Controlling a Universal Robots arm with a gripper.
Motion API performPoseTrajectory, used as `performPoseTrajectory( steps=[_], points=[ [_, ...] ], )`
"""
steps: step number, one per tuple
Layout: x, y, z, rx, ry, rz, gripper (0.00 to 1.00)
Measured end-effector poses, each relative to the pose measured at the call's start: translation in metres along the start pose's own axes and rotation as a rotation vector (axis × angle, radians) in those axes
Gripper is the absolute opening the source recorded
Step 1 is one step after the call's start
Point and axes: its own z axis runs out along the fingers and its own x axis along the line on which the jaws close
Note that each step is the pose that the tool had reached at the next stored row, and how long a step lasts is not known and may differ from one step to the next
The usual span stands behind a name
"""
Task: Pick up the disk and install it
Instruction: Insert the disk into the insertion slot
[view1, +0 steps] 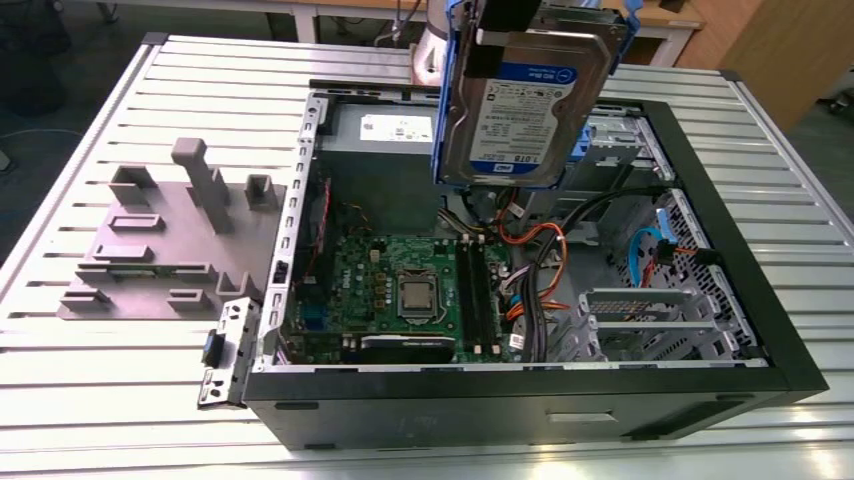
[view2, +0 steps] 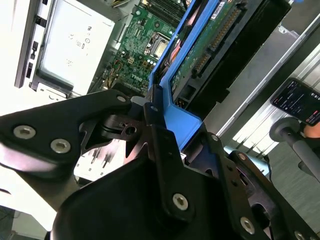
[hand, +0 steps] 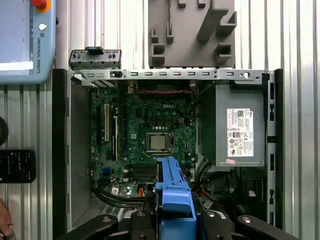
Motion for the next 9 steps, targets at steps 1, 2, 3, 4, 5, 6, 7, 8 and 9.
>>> performPoseTrajectory(
  steps=[1,2,3,4,5,6,7,8,9],
  points=[
    [0.0,0.0,0.0,0.0,0.0,0.0,0.36],
    [0.0,-0.0001,0.0,0.0,0.0,0.0,0.36],
    [-0.0001,-0.0001,0.0,0.0,-0.0001,0.0,0.36],
    [0.0,-0.0001,0.0,0.0,0.0,0.0,0.36],
    [0.0,-0.0001,0.0,0.0,0.0,0.0,0.36],
    [0.0,-0.0001,0.0,0.0001,-0.0001,0.0,0.36],
    [0.0003,-0.0002,0.0001,0.0,0.0,0.0,0.36],
    [0.0009,-0.0002,0.0001,0.0001,-0.0001,0.0,0.36],
    [0.0023,-0.0003,0.0001,0.0,0.0001,0.0,0.36]
  ],
)
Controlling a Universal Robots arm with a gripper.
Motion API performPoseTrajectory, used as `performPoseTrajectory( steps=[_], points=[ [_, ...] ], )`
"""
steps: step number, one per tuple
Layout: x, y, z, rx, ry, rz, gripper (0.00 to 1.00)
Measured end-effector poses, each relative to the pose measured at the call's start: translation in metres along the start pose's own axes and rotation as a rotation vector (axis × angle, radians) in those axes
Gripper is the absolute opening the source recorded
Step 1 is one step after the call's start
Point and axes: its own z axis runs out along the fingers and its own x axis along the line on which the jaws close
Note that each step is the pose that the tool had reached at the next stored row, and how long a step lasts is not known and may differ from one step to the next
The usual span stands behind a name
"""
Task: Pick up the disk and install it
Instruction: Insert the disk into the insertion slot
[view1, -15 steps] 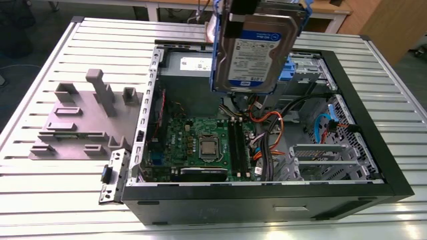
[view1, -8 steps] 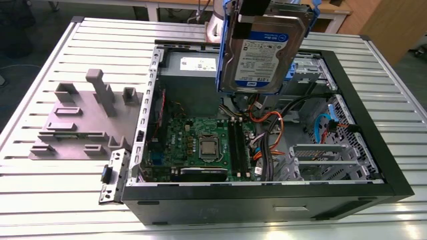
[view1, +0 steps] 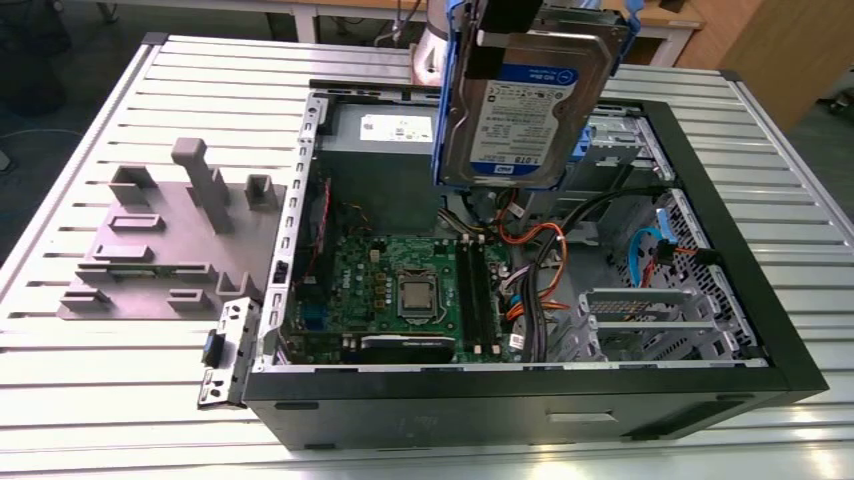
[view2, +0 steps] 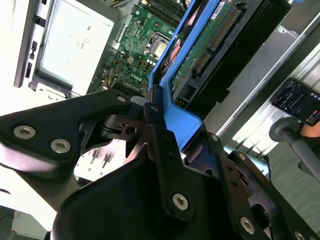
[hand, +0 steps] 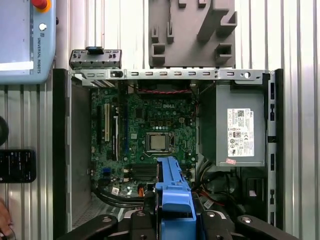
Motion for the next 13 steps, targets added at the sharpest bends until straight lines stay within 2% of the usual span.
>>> performPoseTrajectory(
  steps=[5,10,13],
  points=[
    [0.0122,-0.0009,0.0008,0.0002,-0.0003,0.0,0.36],
    [0.0178,-0.0113,0.0014,0.0001,-0.0001,0.0,0.36],
    [0.0211,-0.0147,0.002,0.0001,-0.0002,0.0,0.36]
  ],
)
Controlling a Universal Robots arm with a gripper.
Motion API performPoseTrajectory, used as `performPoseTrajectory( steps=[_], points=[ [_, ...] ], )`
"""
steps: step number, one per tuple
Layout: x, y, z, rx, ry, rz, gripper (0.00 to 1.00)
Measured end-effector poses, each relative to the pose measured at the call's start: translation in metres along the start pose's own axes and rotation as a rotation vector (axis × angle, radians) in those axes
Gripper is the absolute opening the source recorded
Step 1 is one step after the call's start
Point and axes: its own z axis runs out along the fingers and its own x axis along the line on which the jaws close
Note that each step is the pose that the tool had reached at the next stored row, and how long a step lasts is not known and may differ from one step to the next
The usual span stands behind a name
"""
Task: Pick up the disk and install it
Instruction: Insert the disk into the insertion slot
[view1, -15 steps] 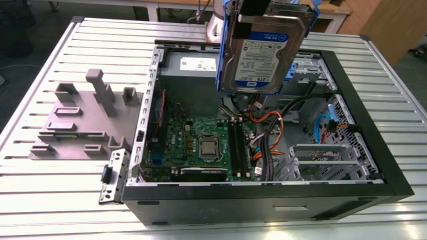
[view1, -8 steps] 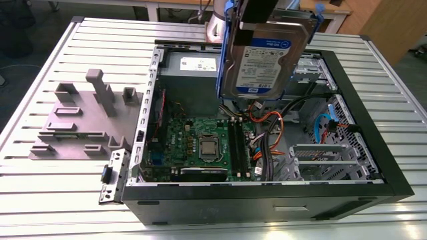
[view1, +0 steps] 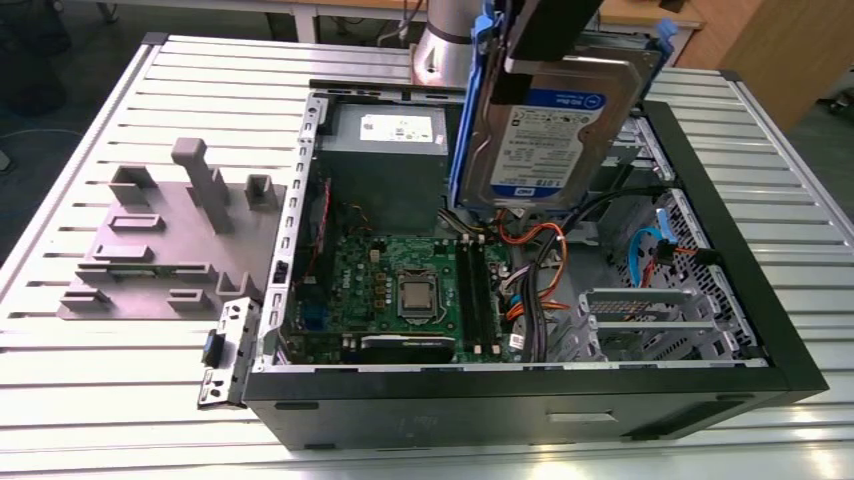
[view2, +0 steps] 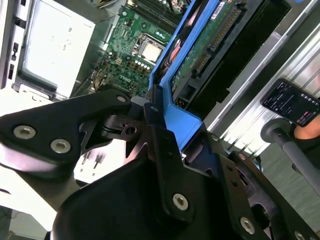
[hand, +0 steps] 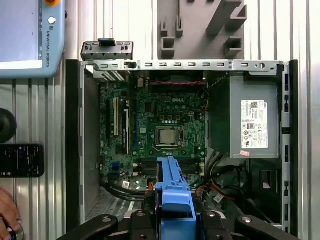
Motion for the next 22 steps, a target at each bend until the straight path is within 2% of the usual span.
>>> performPoseTrajectory(
  steps=[4,5,6,7,8,16,19,22],
  points=[
    [0.0032,-0.0004,0.0004,-0.0001,-0.0004,0.0,0.36],
    [0.0043,-0.0004,0.0005,-0.0002,-0.0053,0.0,0.36],
    [0.0053,-0.0004,0.0006,-0.0006,-0.0181,0.0,0.36],
    [0.0068,-0.0005,0.0007,-0.0007,-0.0278,0.0,0.36],
    [0.0088,-0.0006,0.0008,-0.0007,-0.0296,0.0,0.36],
    [0.0305,-0.0014,0.0023,-0.0009,-0.031,0.0,0.36],
    [0.0348,-0.0039,0.0032,-0.0008,-0.0312,0.0,0.36],
    [0.0373,-0.0097,0.004,-0.0008,-0.0311,0.0,0.36]
  ],
)
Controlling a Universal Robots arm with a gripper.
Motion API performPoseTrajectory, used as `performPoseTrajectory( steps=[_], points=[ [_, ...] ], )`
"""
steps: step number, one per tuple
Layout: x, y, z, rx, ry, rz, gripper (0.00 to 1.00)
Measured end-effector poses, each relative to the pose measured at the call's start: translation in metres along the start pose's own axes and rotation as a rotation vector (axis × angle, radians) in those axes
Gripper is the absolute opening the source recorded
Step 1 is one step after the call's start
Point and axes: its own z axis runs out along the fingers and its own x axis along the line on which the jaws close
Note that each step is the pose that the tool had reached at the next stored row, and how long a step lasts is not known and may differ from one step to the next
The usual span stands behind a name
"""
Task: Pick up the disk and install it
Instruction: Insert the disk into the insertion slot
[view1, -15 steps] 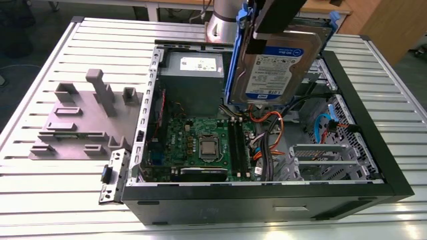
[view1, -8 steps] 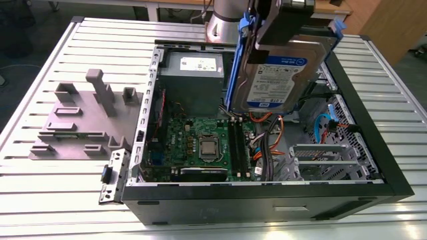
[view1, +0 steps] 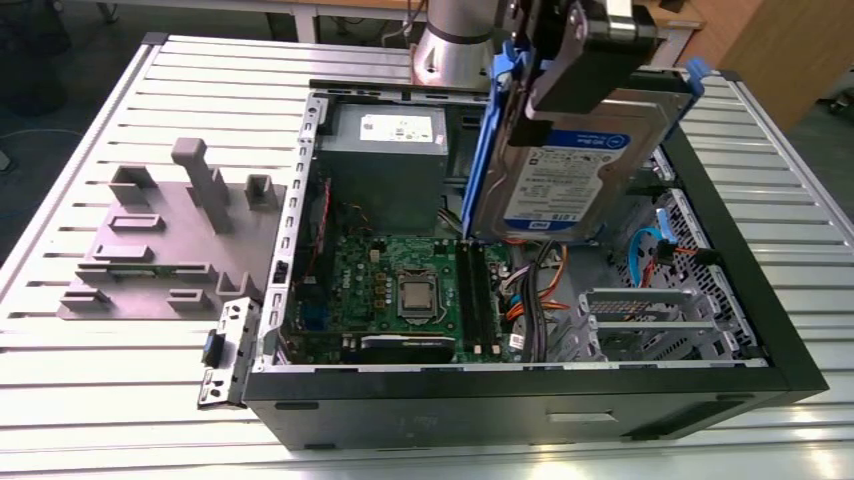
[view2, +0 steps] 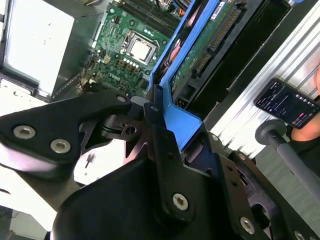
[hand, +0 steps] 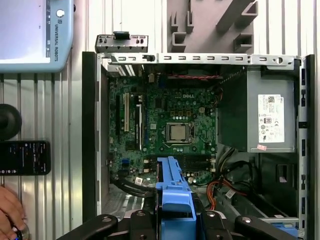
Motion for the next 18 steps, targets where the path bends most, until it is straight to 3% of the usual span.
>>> performPoseTrajectory(
  steps=[4,18],
  points=[
    [0.0023,-0.0078,0.0011,0.0,-0.0001,0.0,0.36],
    [0.003,-0.008,0.0011,0.0,0.0,0.0,0.36]
  ],
)
